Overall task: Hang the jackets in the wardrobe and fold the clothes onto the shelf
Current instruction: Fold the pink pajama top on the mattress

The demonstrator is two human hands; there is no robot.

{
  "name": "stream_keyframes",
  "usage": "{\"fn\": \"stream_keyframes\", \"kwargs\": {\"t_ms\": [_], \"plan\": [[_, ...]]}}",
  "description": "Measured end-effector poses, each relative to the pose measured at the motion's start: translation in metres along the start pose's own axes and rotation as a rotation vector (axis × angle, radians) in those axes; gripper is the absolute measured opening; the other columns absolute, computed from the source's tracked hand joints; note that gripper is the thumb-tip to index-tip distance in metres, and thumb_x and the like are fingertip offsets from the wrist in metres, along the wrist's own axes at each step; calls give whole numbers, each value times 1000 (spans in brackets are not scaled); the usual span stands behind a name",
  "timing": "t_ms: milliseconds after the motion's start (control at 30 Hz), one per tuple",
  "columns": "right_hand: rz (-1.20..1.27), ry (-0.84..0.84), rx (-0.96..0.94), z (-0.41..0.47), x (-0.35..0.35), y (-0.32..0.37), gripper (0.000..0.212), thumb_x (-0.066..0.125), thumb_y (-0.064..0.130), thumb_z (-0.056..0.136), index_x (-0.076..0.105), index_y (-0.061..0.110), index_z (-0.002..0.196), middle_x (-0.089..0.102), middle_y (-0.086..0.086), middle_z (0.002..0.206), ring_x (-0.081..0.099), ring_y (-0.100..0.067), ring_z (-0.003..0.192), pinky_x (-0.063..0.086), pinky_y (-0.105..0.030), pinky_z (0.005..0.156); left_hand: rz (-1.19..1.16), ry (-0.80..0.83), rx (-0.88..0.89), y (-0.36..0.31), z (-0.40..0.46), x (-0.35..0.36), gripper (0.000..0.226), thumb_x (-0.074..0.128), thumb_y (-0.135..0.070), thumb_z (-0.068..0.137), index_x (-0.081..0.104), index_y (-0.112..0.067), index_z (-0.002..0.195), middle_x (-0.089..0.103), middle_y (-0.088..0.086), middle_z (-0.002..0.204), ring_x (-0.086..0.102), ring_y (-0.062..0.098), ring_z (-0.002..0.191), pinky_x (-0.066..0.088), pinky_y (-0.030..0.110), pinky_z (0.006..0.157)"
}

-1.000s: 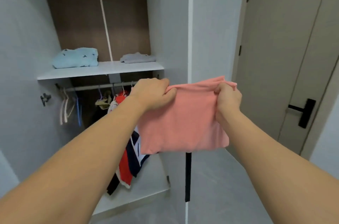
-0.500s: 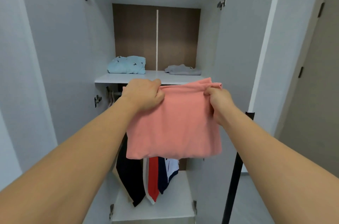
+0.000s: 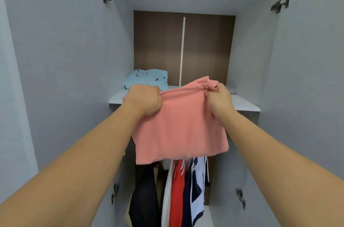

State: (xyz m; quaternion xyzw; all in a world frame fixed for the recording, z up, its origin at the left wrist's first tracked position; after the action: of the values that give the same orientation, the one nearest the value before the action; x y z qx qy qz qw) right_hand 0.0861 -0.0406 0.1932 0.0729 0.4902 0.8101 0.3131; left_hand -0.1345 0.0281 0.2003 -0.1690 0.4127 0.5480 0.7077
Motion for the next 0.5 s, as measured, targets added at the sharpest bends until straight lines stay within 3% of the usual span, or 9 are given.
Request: {"fn": "stream_keyframes", "kwargs": {"t_ms": [133, 233, 300, 433, 500], "plan": [[-39, 26, -80, 54, 55, 5, 28, 41, 24, 99, 63, 8, 103, 64, -1, 94, 52, -14, 77, 36, -21, 57, 112, 145, -147, 54, 43, 41, 33, 30, -30, 97, 58, -17, 108, 63, 14, 120, 53, 31, 111, 32, 41, 96], [-45, 47, -159, 97, 88, 19, 27, 40, 27, 100, 62, 11, 94, 60, 4, 85, 49, -8, 68, 34, -17, 53, 146, 159, -284, 94, 70, 51, 37, 29, -29, 97, 56, -14, 119, 59, 16, 130, 48, 33, 122, 30, 42, 101], [3, 53, -199, 127, 105, 30, 25, 40, 23, 99, 61, 10, 98, 61, 2, 91, 50, -9, 71, 33, -12, 50, 147, 94, -363, 113, 91, 40, 34, 33, -24, 96, 54, -12, 120, 58, 16, 131, 45, 34, 125, 30, 43, 103], [107, 11, -165, 194, 127, 49, 32, 40, 17, 97, 60, 6, 119, 64, -10, 116, 59, -27, 103, 42, -27, 77, 70, -29, -484, 145, 143, 4, 41, 37, -16, 93, 48, -6, 131, 49, 19, 139, 39, 38, 129, 31, 45, 105], [176, -20, -124, 225, 135, 54, 32, 40, 17, 96, 58, 6, 121, 63, -11, 118, 60, -28, 104, 43, -29, 80, 56, -71, -514, 158, 171, -8, 43, 37, -16, 93, 46, -5, 134, 45, 20, 141, 37, 38, 131, 29, 46, 107]]}}
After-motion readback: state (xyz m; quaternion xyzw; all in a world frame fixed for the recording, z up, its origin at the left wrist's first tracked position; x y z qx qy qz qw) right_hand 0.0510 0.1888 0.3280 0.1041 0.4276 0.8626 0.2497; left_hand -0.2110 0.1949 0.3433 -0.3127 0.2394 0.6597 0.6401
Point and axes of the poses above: each hand's wrist, its own z-axis towards the middle knuckle, its own x-axis out of the palm, y = z × x, the point moved 10 cm from there along z, towards the middle knuckle
